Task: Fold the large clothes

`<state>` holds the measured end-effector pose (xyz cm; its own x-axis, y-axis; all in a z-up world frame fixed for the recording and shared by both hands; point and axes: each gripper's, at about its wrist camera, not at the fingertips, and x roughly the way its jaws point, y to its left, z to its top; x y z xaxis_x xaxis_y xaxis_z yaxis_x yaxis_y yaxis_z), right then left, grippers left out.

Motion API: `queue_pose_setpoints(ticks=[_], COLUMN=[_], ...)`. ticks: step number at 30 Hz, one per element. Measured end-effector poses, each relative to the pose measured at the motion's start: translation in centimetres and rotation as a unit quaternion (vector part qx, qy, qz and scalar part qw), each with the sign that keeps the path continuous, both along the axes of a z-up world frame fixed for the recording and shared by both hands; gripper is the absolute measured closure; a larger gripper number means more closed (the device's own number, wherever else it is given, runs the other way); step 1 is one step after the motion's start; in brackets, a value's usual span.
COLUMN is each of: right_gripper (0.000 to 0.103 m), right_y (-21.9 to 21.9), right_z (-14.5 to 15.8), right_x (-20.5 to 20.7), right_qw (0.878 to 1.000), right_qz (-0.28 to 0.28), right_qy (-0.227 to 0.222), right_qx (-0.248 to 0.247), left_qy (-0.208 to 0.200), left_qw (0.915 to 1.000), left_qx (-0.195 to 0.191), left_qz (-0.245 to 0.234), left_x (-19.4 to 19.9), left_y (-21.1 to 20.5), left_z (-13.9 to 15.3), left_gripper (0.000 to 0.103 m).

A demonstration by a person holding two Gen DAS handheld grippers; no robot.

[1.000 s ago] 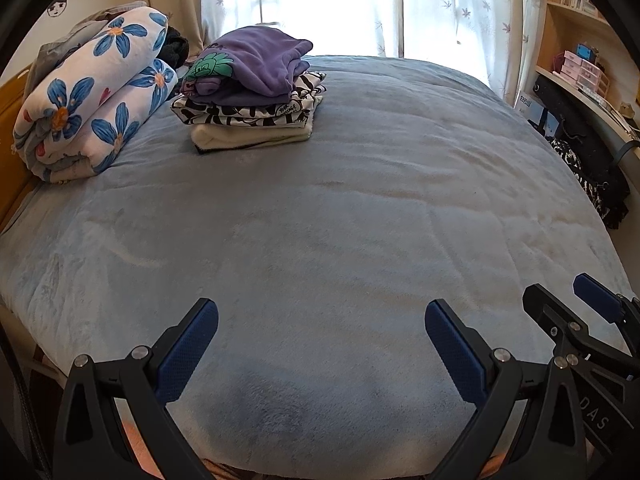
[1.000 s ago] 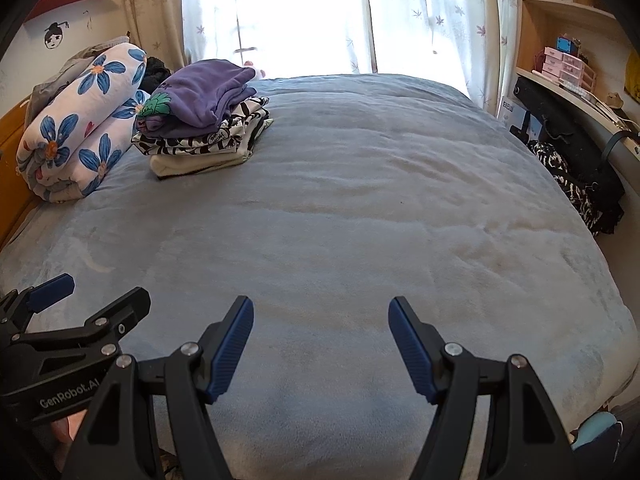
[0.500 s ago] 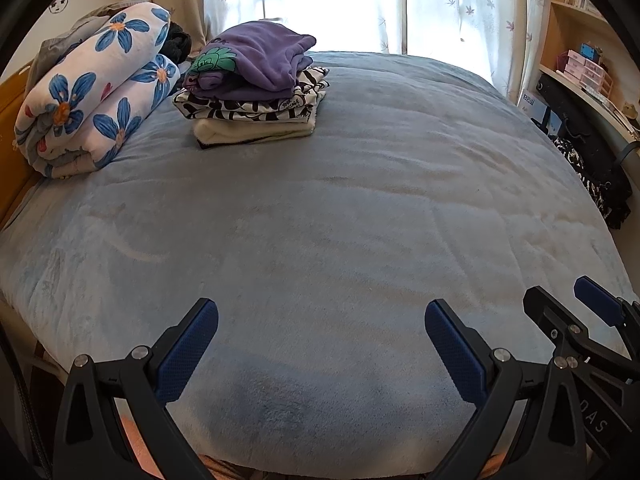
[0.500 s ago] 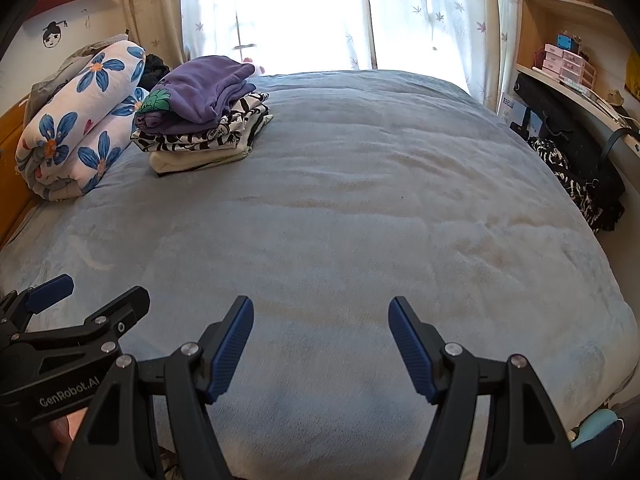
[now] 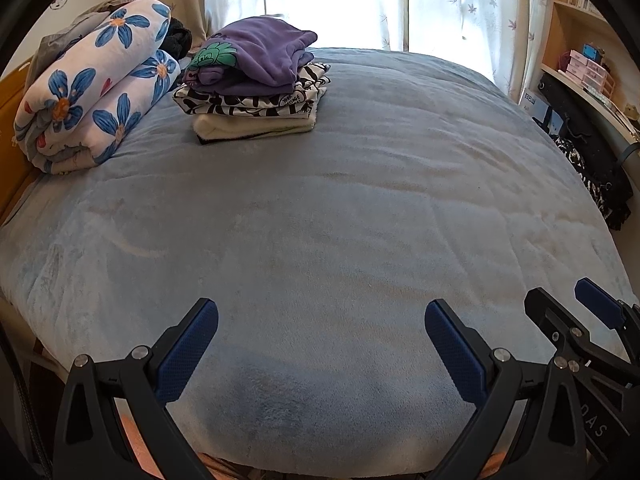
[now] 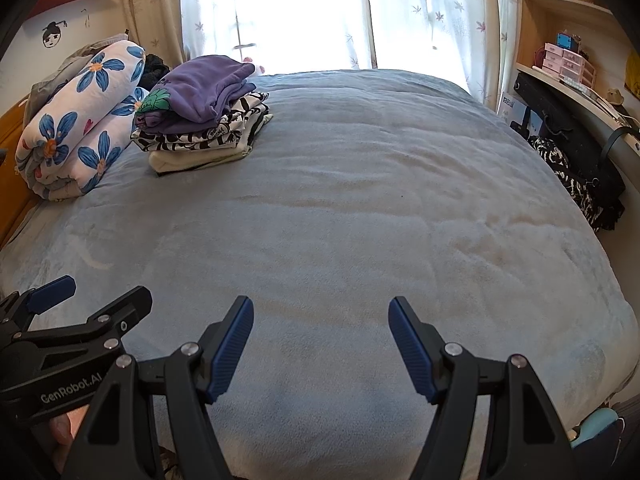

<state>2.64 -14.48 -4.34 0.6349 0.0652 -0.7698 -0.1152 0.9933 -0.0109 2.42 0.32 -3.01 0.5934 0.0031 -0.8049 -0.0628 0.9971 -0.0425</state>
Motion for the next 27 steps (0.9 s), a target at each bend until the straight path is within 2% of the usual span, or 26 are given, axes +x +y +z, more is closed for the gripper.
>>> queue_pose_setpoints(ticks=[27], right_gripper=[0.033], right_y=[0.0], right_z=[-0.02], right_x=[0.0], right_qw=[1.0], right_qz=[0.0], right_qy=[0.0], right_qx=[-0.001], left_qy=[-0.001], left_qw=[1.0], left_qx=[0.005], left_qz=[0.001], left_x=[-0.16], left_y=[-0.4], left_z=[0.14], left_gripper=[0.001])
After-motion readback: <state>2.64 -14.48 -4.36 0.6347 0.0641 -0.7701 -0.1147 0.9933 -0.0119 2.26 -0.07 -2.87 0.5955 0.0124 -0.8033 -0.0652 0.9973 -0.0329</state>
